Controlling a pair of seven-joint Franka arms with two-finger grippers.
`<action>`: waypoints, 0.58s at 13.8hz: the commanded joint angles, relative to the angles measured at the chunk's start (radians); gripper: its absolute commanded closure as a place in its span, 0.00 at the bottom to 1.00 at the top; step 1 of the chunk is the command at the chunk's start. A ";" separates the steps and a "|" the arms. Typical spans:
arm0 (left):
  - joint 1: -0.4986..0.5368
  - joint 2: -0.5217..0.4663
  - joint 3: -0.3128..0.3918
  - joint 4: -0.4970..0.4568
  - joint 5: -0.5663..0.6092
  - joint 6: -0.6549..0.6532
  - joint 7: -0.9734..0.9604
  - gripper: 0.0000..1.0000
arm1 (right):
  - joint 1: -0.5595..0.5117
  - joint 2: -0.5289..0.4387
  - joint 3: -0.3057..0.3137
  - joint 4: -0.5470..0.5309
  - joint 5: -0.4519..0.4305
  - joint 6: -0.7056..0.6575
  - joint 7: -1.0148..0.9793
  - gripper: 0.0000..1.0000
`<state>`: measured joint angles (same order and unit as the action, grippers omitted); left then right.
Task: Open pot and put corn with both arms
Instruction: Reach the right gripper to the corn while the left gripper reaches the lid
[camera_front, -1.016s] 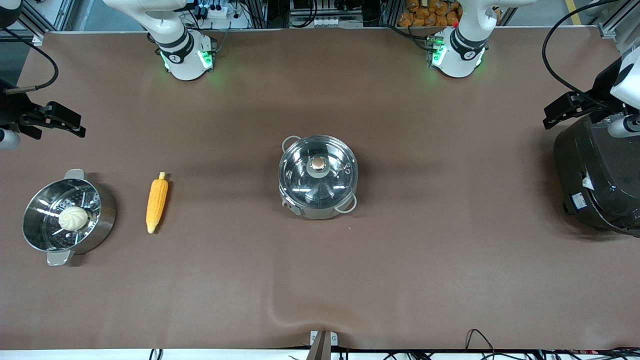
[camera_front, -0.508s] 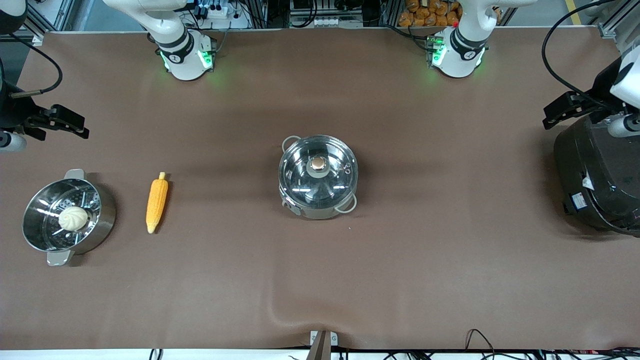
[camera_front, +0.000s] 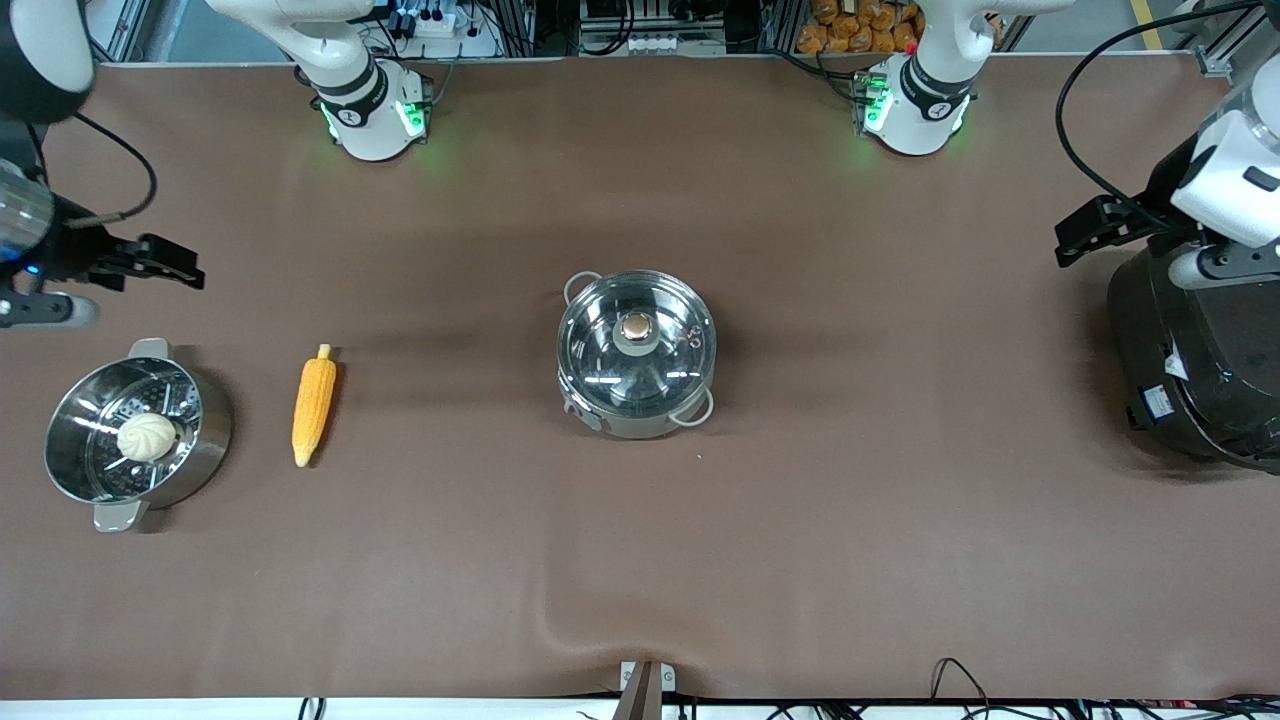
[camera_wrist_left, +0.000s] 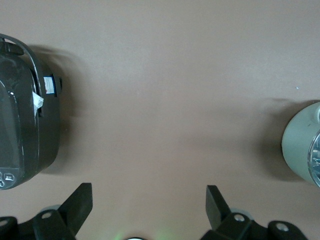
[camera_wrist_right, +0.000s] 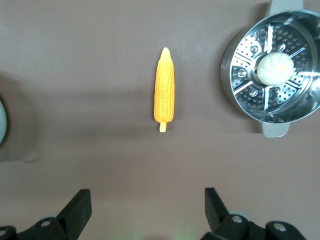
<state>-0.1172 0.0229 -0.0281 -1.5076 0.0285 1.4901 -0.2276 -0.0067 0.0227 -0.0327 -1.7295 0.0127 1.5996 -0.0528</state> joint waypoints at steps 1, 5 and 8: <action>-0.006 0.018 -0.027 0.038 0.004 -0.008 -0.013 0.00 | -0.013 0.038 0.005 -0.028 -0.008 0.045 0.008 0.00; -0.007 0.089 -0.114 0.088 0.004 0.004 -0.094 0.00 | -0.007 0.097 0.005 -0.031 -0.005 0.104 0.007 0.00; -0.031 0.159 -0.174 0.145 0.004 0.009 -0.175 0.00 | 0.002 0.150 0.007 -0.030 -0.002 0.164 0.005 0.00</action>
<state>-0.1260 0.1206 -0.1753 -1.4319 0.0284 1.5076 -0.3457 -0.0086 0.1440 -0.0326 -1.7638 0.0132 1.7345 -0.0528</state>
